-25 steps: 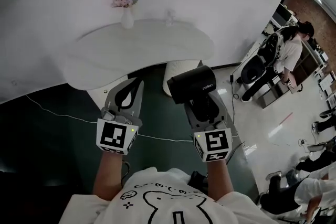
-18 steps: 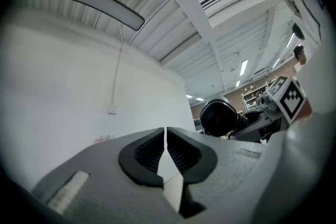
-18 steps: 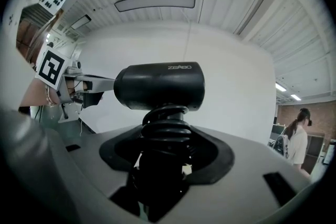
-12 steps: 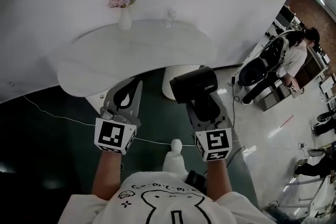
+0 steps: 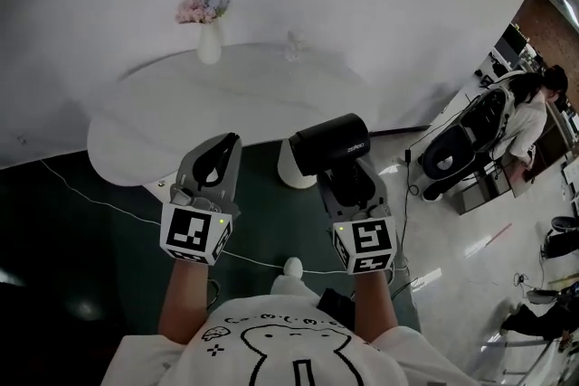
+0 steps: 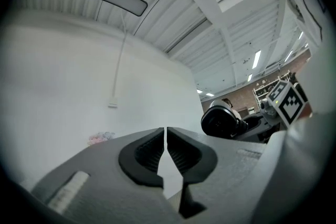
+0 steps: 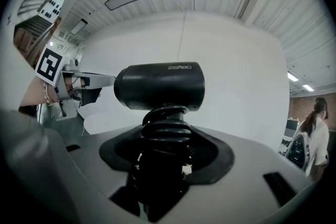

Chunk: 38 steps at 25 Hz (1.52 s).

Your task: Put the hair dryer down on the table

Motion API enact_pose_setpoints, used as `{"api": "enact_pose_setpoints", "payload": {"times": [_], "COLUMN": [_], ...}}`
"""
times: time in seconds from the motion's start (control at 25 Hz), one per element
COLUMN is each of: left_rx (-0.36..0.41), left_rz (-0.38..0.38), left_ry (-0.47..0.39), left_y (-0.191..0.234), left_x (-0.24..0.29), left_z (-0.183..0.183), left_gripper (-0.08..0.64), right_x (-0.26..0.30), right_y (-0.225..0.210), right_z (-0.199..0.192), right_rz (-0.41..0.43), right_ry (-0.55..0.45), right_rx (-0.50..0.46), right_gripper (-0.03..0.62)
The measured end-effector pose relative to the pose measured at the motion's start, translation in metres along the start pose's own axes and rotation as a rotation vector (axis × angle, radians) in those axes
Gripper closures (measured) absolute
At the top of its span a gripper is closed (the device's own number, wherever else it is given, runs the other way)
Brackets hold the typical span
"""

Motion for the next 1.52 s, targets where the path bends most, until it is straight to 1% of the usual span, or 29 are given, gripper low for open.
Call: {"api": "enact_pose_setpoints", "payload": {"times": [0.2,0.28,0.44,0.68,0.8,1.04,1.24,1.36,1.52], "left_rx": [0.002,-0.003,-0.017,-0.026,-0.032,-0.065,-0.095,-0.099,-0.113], "left_rz": [0.053,0.071,0.097,0.139,0.156,0.193,0.199,0.203,0.208], "left_ry": [0.019,0.021,0.037,0.058,0.086,0.128,0.133,0.125,0.133], "left_y": [-0.015,-0.019,-0.023,-0.025,-0.023,0.008,0.043,0.066,0.094], "left_x": [0.055,0.069,0.081,0.114,0.121,0.134,0.169,0.195,0.224], "left_z": [-0.006,-0.011,-0.033,-0.040,-0.051,-0.078,-0.098,-0.103,-0.113], "left_gripper": [0.531,0.532,0.531,0.531,0.532,0.531,0.531,0.531,0.531], "right_x": [0.031,0.041,0.055,0.080,0.093,0.133,0.184,0.219,0.258], "right_y": [-0.058,-0.074,-0.088,-0.121,-0.128,-0.126,-0.126,-0.128,-0.135], "right_z": [-0.006,-0.011,-0.029,-0.035,-0.043,-0.058,-0.064,-0.067,-0.084], "right_rz": [0.059,0.076,0.101,0.144,0.166,0.207,0.251,0.295,0.328], "right_ry": [0.009,0.013,0.024,0.048,0.067,0.128,0.173,0.210,0.306], "right_rx": [-0.001,-0.003,-0.012,-0.011,-0.002,-0.024,-0.053,-0.097,-0.172], "right_gripper": [0.344,0.344,0.344,0.344,0.344,0.344,0.344,0.344,0.344]}}
Point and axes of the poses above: the fingertips, and each gripper's own axes: x forward along the fingers, y to its left, z out of its top, the point moved 3 cm from there along -x, backward along the fingers, and after that the axes turned 9 degrees about z, right-handed, at the moved point
